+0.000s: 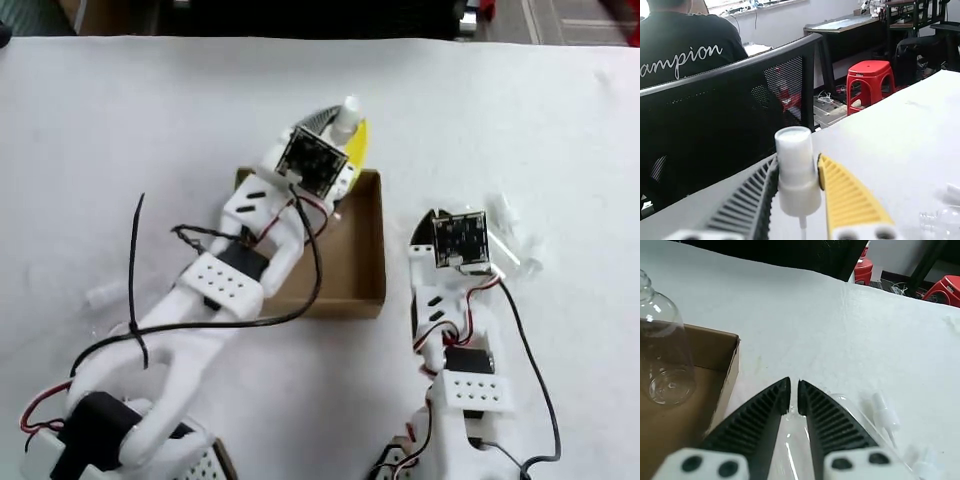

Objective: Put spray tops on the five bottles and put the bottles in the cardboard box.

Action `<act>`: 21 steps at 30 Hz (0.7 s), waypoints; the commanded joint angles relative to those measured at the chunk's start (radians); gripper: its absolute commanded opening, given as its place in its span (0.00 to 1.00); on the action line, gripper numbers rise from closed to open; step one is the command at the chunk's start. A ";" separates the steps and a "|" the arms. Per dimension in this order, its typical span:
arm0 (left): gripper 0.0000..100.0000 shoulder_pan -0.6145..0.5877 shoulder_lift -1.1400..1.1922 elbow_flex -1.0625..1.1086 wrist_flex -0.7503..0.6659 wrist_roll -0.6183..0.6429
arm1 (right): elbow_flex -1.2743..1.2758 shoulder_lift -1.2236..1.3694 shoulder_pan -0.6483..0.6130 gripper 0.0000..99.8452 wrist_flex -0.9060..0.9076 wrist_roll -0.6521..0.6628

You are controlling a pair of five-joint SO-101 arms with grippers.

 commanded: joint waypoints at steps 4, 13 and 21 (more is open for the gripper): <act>0.07 0.007 -0.002 -0.003 0.011 0.002 | -0.014 -0.008 0.002 0.02 -0.021 0.008; 0.17 0.005 -0.008 -0.089 0.252 0.163 | -0.014 -0.008 0.001 0.02 -0.021 0.008; 0.17 0.001 -0.021 -0.141 0.302 0.164 | -0.014 -0.008 0.001 0.02 -0.021 0.008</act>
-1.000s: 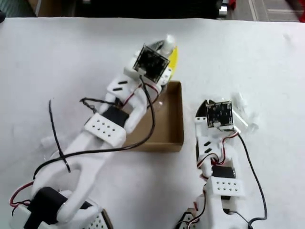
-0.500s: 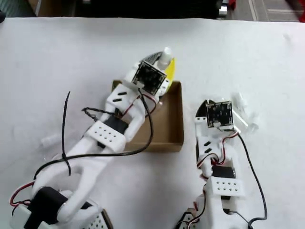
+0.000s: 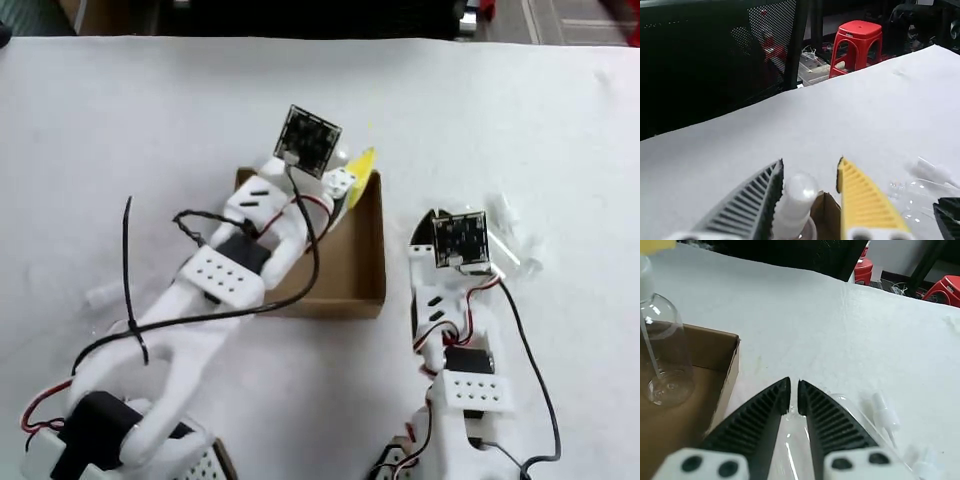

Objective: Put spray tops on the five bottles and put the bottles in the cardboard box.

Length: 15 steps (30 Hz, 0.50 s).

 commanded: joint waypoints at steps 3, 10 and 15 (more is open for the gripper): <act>0.17 -0.001 -0.113 -0.064 -0.002 0.005 | -0.014 -0.008 0.001 0.02 -0.021 0.008; 0.17 -0.042 -0.456 -0.095 0.173 0.003 | -0.014 -0.008 0.001 0.02 -0.021 0.008; 0.14 -0.058 -0.727 -0.121 0.399 -0.138 | -0.014 -0.008 0.001 0.02 -0.021 0.008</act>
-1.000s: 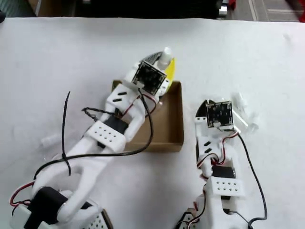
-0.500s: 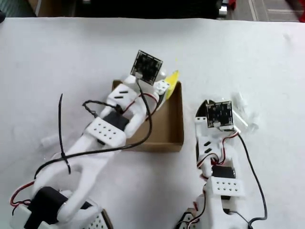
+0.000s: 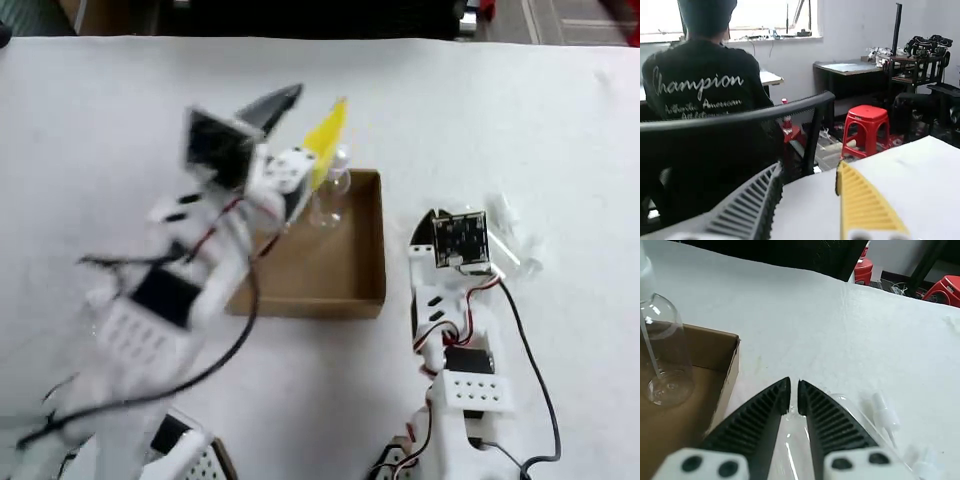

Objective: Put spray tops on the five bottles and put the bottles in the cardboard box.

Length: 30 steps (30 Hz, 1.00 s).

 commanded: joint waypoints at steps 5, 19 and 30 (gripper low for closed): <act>0.02 -0.073 -0.515 0.006 0.381 -0.290 | -0.014 -0.010 0.001 0.02 -0.021 0.006; 0.02 -0.575 -1.049 0.781 0.379 0.037 | -0.055 -0.019 -0.064 0.02 0.091 0.011; 0.02 -0.575 -1.038 1.025 0.060 0.012 | -0.456 -0.019 -0.223 0.02 0.782 0.051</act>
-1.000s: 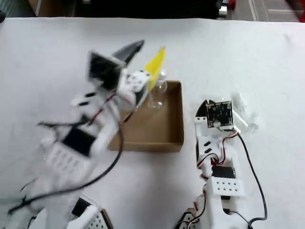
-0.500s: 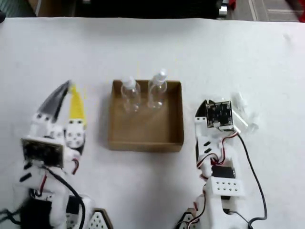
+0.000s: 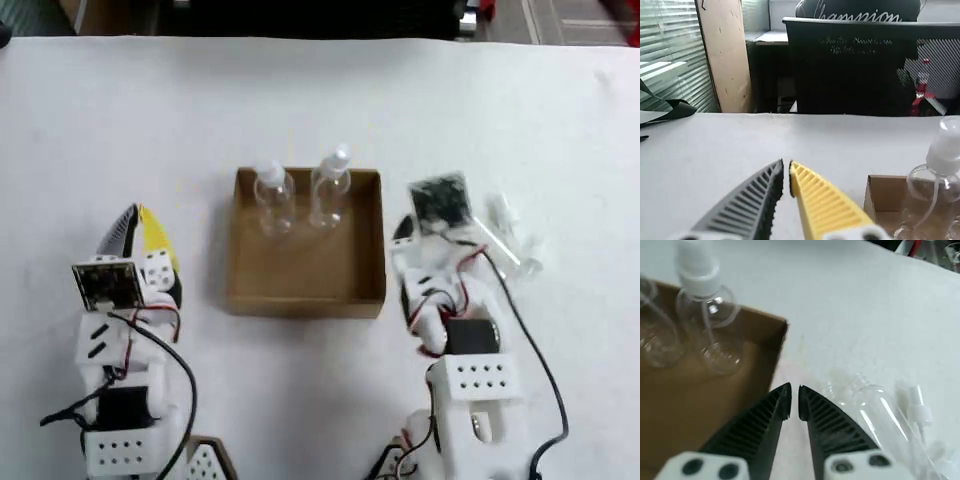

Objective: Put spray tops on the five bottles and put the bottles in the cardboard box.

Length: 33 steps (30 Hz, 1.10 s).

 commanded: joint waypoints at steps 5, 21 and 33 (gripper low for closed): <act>0.02 -0.005 -0.004 0.002 -0.041 0.000 | -0.101 -0.019 -0.209 0.02 0.176 0.015; 0.02 -0.002 -0.002 0.002 -0.012 0.000 | -0.155 0.005 -0.303 0.02 0.225 0.017; 0.02 0.047 -0.002 0.002 -0.006 -0.057 | -0.396 0.271 -0.375 0.02 0.386 0.132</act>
